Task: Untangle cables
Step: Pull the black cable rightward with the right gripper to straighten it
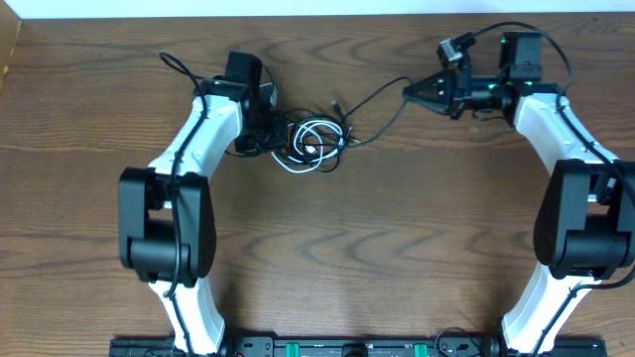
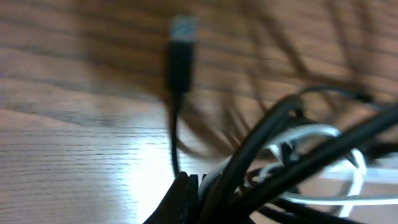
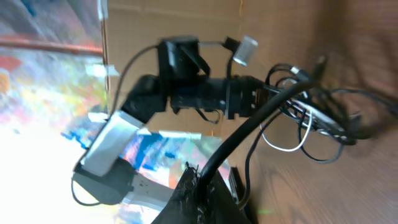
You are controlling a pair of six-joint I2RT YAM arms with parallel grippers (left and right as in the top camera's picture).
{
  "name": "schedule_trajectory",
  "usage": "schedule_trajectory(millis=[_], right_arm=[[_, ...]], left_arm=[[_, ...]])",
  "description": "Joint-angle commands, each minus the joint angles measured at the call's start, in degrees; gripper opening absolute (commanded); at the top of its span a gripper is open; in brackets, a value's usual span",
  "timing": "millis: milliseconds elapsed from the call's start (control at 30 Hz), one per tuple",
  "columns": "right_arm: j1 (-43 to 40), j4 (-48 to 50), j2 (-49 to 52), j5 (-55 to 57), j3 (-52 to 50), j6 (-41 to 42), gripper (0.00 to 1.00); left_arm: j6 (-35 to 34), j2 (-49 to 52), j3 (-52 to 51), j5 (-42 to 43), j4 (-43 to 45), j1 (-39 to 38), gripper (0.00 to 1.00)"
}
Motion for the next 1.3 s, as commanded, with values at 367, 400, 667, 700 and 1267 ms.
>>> schedule_trajectory(millis=[367,400,667,700,1267], right_arm=[[-20.0,0.2,0.3,-1.8,0.6,0.8,0.01],[-20.8,0.2,0.3,-1.8,0.6,0.7,0.01],[-28.3,0.1,0.3,5.2,0.6,0.7,0.01],[-28.5,0.1,0.3,6.7,0.6,0.7,0.01],[-32.8,-17.4,0.3,48.7,0.6,-1.3,0.01]], left_arm=[[-2.7,3.5,0.3,-5.1,-0.3,0.3,0.08],[-2.7,3.5,0.3,-5.1,-0.3,0.3,0.08],[-2.7,3.5,0.3,-5.1,-0.3,0.3,0.08],[-2.7,3.5,0.3,-5.1,-0.3,0.3,0.08],[-2.6,3.5,0.3,-5.1,-0.3,0.3,0.08]])
